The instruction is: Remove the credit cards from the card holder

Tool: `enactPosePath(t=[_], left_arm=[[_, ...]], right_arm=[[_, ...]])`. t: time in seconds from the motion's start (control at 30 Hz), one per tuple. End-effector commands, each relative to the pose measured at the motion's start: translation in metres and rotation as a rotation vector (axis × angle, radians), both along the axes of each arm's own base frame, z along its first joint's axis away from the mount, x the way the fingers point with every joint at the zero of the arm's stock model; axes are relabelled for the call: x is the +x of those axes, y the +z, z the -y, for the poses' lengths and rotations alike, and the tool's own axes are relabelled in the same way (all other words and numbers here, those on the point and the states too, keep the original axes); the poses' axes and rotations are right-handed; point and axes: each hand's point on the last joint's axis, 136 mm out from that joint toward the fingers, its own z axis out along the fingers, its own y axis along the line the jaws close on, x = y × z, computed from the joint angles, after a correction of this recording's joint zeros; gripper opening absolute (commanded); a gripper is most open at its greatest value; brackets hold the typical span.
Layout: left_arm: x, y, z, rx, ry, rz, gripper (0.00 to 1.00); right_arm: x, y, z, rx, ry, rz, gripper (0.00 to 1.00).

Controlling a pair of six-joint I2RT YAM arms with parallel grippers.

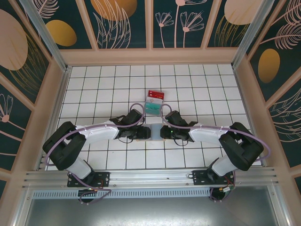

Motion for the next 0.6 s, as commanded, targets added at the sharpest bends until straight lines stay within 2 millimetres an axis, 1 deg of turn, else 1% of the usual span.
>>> enactPosePath(t=[0.0,0.13,0.4,0.57], left_arm=[[-0.010,-0.008,0.005,-0.012,-0.037,-0.032,0.64],[-0.010,-0.003,0.013,-0.043,-0.060,-0.021,0.64],[-0.009,0.000,0.021,-0.057,-0.081,-0.020,0.65],[-0.005,0.008,0.025,-0.068,-0.085,0.007,0.65]], right_arm=[[-0.003,-0.005,-0.004,-0.005,0.010,-0.012,0.26],[-0.003,-0.005,-0.004,-0.008,0.009,-0.010,0.26],[-0.003,-0.007,-0.005,-0.008,0.011,-0.014,0.26],[-0.004,-0.007,-0.004,-0.010,0.012,-0.017,0.26]])
